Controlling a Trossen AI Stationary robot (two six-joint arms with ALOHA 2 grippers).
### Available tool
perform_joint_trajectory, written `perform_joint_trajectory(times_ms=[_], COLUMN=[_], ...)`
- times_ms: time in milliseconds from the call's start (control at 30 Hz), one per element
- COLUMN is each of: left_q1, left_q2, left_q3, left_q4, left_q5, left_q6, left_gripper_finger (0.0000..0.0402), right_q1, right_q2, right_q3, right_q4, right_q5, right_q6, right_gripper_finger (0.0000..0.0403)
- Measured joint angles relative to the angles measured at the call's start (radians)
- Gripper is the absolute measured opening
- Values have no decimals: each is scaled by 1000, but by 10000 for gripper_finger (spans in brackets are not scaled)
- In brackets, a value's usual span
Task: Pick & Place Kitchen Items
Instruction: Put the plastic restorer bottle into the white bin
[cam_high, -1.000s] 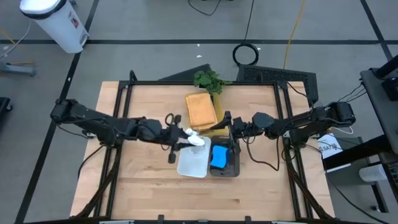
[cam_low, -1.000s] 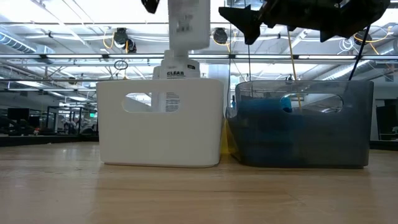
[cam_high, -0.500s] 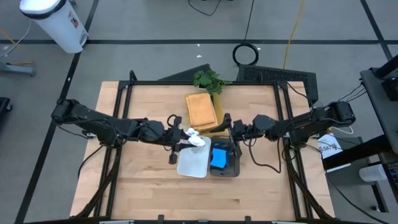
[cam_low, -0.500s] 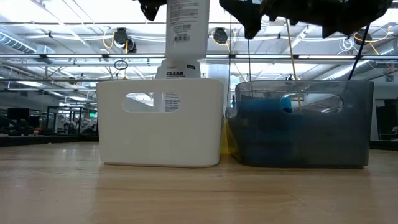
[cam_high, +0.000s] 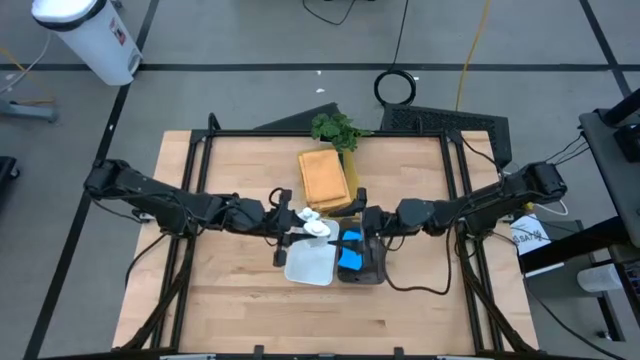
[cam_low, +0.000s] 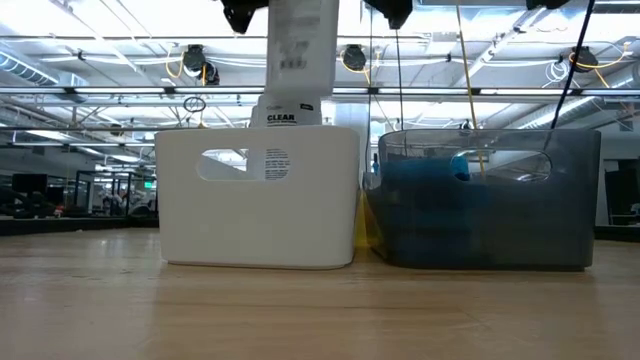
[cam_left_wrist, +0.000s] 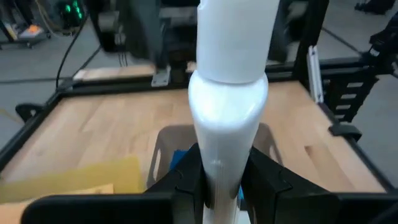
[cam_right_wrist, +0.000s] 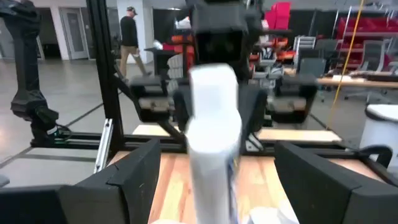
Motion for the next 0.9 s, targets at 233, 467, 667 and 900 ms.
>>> perform_joint_trajectory(times_ms=[233, 467, 667, 900], left_q1=[-27, -13, 11, 14], left_q2=[0, 0, 0, 0], left_q3=[0, 0, 0, 0], left_q4=[149, 240, 262, 251], left_q5=[-58, -61, -62, -64], left_q6=[57, 78, 64, 35], left_gripper_finger=[76, 76, 76, 79], right_q1=[-11, -19, -44, -58], right_q2=[1, 48, 131, 134], right_q3=[0, -1, 29, 47], right_q4=[-72, -74, -8, -17], right_q5=[23, 21, 22, 20], right_q6=[15, -13, -43, -14], right_gripper_finger=[279, 275, 226, 107])
